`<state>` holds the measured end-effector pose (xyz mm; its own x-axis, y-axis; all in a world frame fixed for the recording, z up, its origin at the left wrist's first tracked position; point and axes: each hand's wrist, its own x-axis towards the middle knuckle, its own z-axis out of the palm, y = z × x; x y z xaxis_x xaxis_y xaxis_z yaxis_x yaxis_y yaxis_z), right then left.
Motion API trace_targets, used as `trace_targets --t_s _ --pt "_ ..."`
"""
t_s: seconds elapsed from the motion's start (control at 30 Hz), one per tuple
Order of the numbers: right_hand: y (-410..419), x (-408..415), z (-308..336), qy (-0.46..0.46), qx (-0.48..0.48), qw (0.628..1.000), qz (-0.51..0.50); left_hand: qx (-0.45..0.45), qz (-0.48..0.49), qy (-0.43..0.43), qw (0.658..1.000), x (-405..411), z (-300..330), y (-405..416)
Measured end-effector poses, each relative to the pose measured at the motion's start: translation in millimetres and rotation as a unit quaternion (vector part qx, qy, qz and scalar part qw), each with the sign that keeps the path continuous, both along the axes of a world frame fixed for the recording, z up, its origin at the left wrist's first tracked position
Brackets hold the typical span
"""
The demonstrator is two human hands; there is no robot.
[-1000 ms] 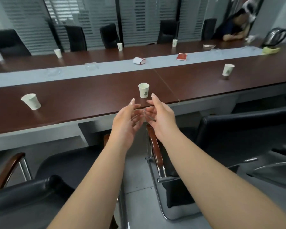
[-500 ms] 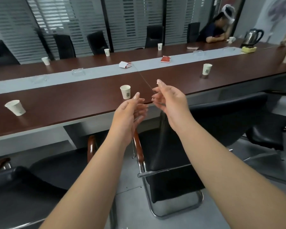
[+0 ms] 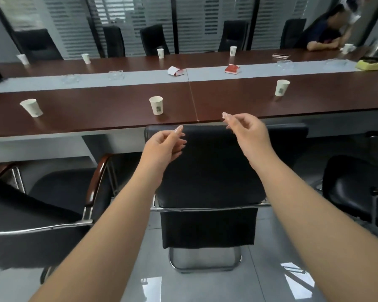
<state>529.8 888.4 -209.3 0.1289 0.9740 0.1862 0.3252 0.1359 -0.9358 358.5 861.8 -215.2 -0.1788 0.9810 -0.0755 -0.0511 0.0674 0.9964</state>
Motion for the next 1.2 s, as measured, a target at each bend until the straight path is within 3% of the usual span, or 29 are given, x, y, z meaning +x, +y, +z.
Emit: trace_targets --t_s 0.17,0.27,0.33,0.43,0.53,0.63,0.93,1.2 --pt "16.1 57.4 -15.7 -0.114 0.028 0.988 -0.102 0.043 0.043 0.185 0.981 14.5 3.8 11.7" --pt "24.3 80.1 -29.6 -0.135 -0.011 0.974 -0.179 0.057 0.089 0.193 0.976 9.0 4.1 24.5" --pt "29.9 88.5 -39.5 -0.119 -0.039 0.969 -0.214 0.052 0.093 0.228 0.968 8.6 -1.4 35.3" --pt "39.5 91.9 -52.9 -0.05 -0.094 0.962 -0.252 0.003 0.102 0.356 0.929 15.8 -11.1 50.3" --pt "49.3 90.8 -61.2 0.045 -0.119 0.962 -0.24 -0.04 0.136 0.377 0.915 19.7 -21.8 61.6" --pt "60.1 91.2 -64.5 0.082 -0.115 0.962 -0.235 -0.028 0.144 0.432 0.89 25.0 -37.9 70.4" --pt "102.6 90.1 -68.2 0.097 -0.086 0.961 -0.244 0.034 0.171 0.42 0.891 28.9 -49.9 99.4" --pt "132.9 142.9 -70.5 0.111 -0.078 0.964 -0.229 0.008 0.123 0.45 0.884 78.8 -52.4 119.0"
